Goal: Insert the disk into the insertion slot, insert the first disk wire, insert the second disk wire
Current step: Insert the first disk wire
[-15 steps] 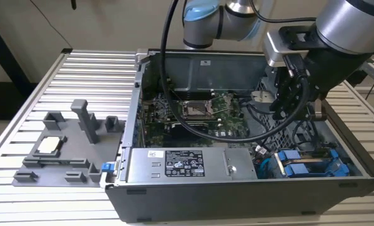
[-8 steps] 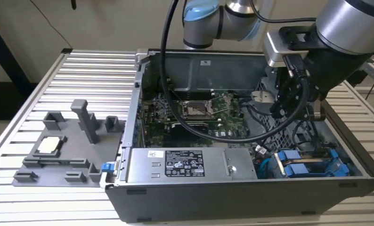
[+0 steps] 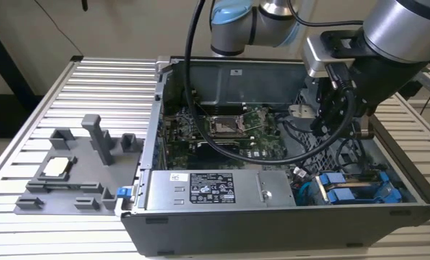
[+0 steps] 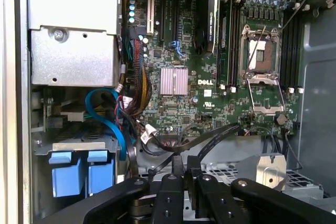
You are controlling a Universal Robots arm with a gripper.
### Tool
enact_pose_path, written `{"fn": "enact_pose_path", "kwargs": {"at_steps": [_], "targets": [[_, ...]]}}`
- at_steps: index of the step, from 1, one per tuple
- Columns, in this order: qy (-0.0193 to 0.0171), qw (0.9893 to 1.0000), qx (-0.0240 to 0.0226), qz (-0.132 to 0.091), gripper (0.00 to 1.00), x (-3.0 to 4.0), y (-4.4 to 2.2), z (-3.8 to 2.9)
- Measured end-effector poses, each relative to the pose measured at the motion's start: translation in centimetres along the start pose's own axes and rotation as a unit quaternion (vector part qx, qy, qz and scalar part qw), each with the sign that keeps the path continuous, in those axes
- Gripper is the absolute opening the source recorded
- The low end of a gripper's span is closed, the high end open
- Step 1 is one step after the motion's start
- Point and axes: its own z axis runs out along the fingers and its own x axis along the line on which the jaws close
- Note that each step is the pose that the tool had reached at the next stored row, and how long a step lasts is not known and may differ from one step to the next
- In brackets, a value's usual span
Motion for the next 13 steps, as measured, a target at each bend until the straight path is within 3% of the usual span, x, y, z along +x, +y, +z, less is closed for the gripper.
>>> {"fn": "enact_pose_path", "kwargs": {"at_steps": [10, 12, 13], "targets": [[0.0001, 1.0, -0.0009, -0.001, 0.2, -0.02, -0.1, 0.0], [0.0002, 1.0, 0.0, -0.002, 0.32, -0.01, -0.1, 0.01], [0.0002, 1.0, 0.0011, -0.003, 0.32, -0.01, -0.1, 0.02]]}}
